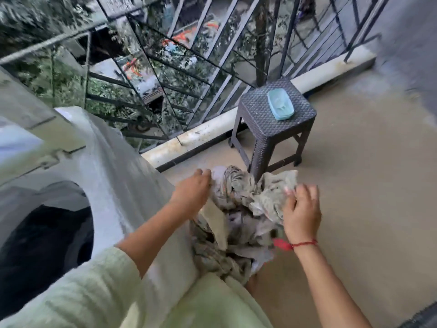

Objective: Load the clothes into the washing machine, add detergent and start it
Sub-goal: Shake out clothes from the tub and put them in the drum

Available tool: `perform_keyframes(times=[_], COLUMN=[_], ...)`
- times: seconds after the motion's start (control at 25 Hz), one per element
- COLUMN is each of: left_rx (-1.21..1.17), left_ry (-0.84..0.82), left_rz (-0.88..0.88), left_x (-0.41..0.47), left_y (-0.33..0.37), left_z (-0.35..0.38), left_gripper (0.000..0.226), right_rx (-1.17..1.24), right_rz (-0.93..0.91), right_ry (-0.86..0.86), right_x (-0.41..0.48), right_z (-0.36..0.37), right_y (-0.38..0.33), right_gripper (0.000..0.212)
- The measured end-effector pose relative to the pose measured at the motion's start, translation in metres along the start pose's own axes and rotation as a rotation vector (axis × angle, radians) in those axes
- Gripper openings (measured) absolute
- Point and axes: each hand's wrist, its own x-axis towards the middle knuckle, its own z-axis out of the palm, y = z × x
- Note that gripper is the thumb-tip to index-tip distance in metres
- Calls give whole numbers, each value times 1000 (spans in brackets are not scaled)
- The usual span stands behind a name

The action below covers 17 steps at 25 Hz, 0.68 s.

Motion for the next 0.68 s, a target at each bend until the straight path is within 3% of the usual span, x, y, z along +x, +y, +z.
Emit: perform_keyframes(times=[0.12,0.44,0.6,0.68], left_rx=[-91,-210,-276,-320], left_ry=[269,1010,1148,1131], left_rz=[4,-36,-141,-259], left_x=[-43,-151,-205,-220], left_y=[-17,-108,-161,-181], left_z=[-59,-189,-200,-195], left_gripper=[19,17,26,23], right_rx=[234,432,639,677], right_rz=[-139,-380,-387,-340], right_ry=[181,161,278,324], right_x=[34,15,9,14], right_z=[-48,-86,-93,-98], right_y=[-48,-181,-236,-248], right_gripper=[29,19,32,29])
